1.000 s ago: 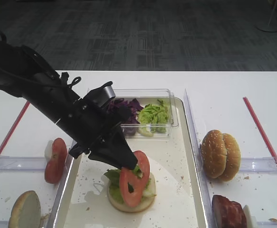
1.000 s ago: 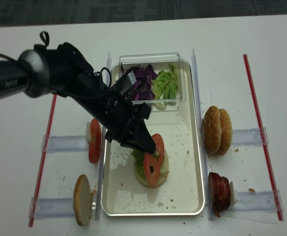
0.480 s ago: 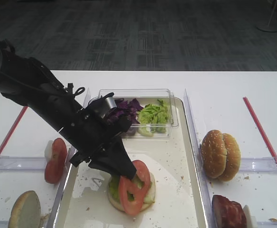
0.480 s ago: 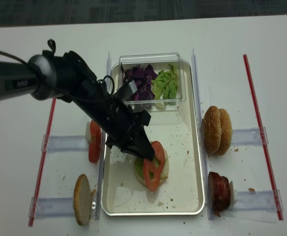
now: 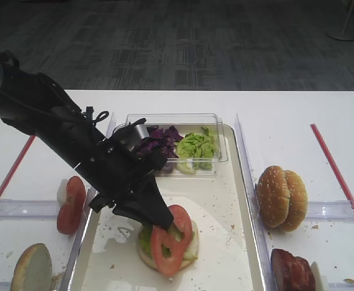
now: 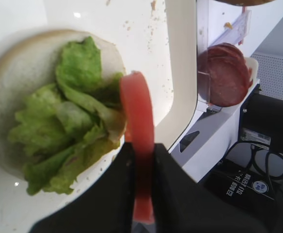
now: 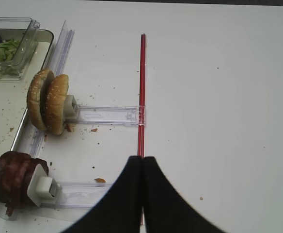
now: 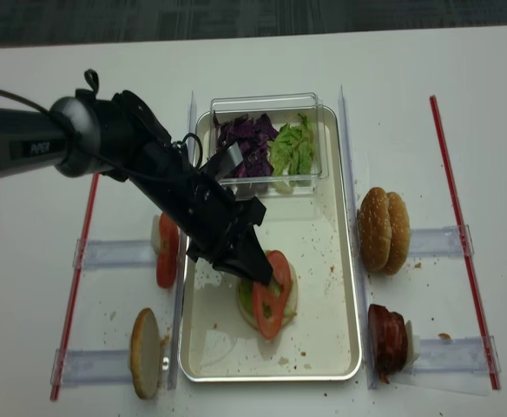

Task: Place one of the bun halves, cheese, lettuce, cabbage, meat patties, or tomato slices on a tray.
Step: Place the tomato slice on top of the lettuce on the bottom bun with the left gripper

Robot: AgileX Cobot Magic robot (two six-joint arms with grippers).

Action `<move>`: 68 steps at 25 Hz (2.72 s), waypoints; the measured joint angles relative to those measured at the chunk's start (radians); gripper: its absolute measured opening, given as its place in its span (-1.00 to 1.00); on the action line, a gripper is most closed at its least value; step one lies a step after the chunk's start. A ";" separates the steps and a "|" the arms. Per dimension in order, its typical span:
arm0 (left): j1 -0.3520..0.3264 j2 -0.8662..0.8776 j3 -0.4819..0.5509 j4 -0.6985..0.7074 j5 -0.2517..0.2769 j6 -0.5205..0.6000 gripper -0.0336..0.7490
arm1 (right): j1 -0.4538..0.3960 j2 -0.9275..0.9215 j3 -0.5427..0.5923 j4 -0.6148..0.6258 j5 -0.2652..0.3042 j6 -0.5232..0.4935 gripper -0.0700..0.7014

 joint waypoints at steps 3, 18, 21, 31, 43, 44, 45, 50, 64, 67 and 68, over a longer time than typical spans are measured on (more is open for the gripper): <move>0.000 0.000 0.000 0.000 0.000 0.000 -0.79 | 0.000 0.000 0.000 0.000 0.000 0.000 -0.72; 0.000 0.000 0.000 0.012 -0.051 0.021 -0.47 | 0.000 0.000 0.000 0.000 0.000 0.000 -0.72; 0.000 0.000 0.000 0.024 -0.060 0.024 -0.44 | 0.000 0.000 0.000 0.000 0.000 0.000 -0.72; 0.000 0.000 0.000 0.032 -0.063 0.047 -0.05 | 0.000 0.000 0.000 0.000 0.000 0.000 -0.72; 0.002 0.000 0.000 0.045 -0.108 0.087 0.16 | 0.000 0.000 0.000 0.000 0.000 0.000 -0.72; 0.004 0.000 0.000 0.047 -0.108 0.089 0.16 | 0.000 0.000 0.000 0.000 0.000 0.000 -0.72; 0.006 0.000 0.000 0.049 -0.108 0.091 0.16 | 0.000 0.000 0.000 0.000 0.000 0.000 -0.72; 0.022 0.000 -0.044 0.055 -0.104 0.092 0.16 | 0.000 0.000 0.000 0.000 0.000 0.000 -0.72; 0.022 0.000 -0.098 0.134 -0.073 0.029 0.16 | 0.000 0.000 0.000 0.000 0.000 0.000 -0.72; 0.022 0.000 -0.125 0.162 -0.047 0.003 0.16 | 0.000 0.000 0.000 0.000 0.000 0.000 -0.72; 0.022 0.000 -0.139 0.180 -0.040 -0.011 0.16 | 0.000 0.000 0.000 0.000 0.000 0.000 -0.72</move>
